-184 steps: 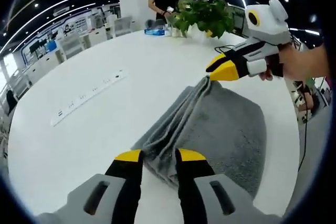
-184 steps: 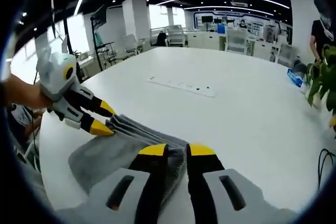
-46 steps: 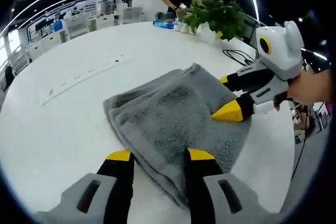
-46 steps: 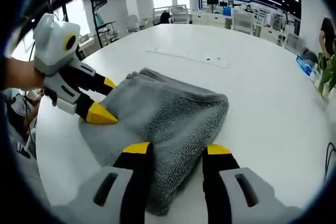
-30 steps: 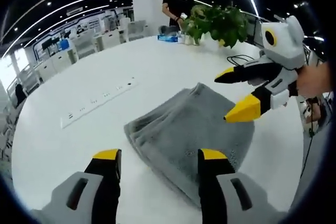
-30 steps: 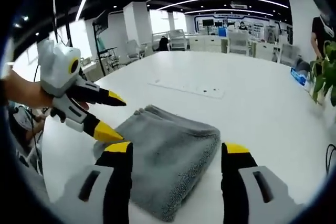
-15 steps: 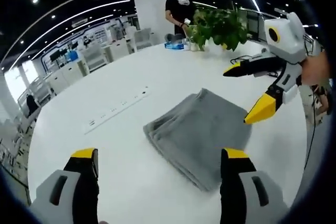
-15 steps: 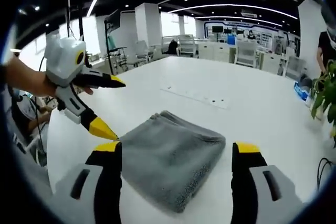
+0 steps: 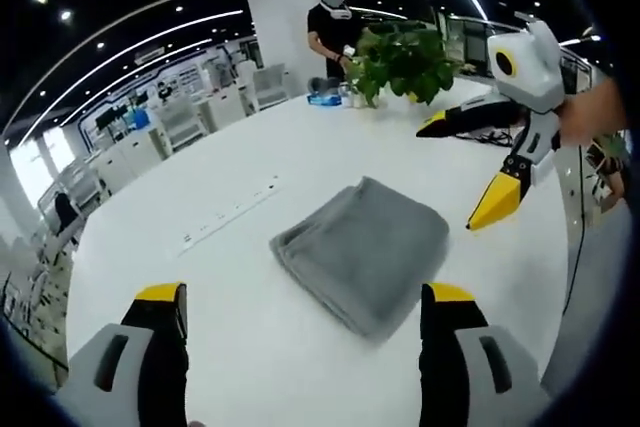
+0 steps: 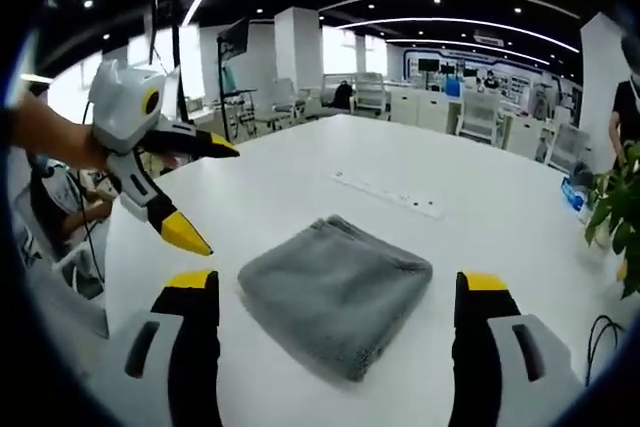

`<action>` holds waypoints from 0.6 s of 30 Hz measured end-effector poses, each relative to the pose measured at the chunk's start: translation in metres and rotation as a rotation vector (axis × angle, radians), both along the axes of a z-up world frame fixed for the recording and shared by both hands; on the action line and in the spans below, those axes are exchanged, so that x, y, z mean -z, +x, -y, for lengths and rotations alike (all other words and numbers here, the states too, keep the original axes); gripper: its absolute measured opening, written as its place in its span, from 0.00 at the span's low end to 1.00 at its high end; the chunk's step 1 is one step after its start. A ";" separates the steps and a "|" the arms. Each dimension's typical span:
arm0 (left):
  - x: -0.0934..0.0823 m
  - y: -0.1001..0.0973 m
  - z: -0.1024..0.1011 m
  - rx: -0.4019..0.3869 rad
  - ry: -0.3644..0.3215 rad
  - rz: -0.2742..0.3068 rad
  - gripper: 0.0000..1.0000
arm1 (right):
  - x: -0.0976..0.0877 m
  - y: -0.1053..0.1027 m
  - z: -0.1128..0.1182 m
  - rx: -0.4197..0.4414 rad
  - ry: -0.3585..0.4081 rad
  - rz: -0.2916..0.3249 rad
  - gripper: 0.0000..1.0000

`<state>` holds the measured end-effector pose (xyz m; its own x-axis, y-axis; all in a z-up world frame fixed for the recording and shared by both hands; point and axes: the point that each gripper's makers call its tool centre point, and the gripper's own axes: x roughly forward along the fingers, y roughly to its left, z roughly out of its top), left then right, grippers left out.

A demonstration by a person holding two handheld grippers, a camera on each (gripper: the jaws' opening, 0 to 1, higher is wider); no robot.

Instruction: Fold the towel on the table until its edges align and the towel forms a compact rectangular stack.

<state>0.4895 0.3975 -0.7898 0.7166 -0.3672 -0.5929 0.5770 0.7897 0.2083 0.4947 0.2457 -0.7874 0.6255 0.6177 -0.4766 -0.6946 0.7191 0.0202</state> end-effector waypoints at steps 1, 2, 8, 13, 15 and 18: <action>-0.001 -0.003 0.000 0.000 0.004 0.001 0.99 | -0.001 -0.002 0.001 -0.001 0.001 0.002 0.99; -0.002 -0.007 0.000 -0.001 0.008 0.003 0.99 | -0.003 -0.004 0.001 -0.002 0.003 0.004 0.99; -0.007 -0.025 0.004 -0.034 -0.028 0.001 0.99 | -0.020 -0.023 0.001 -0.006 0.050 0.016 0.99; -0.013 -0.042 0.008 -0.050 -0.036 0.019 0.99 | -0.024 -0.038 0.006 -0.015 0.044 0.027 0.99; -0.015 -0.048 0.009 -0.057 -0.043 0.024 0.99 | -0.026 -0.046 0.007 -0.016 0.055 0.029 0.99; -0.019 -0.059 0.009 -0.073 -0.052 0.031 0.99 | -0.028 -0.056 0.008 -0.014 0.072 0.023 0.98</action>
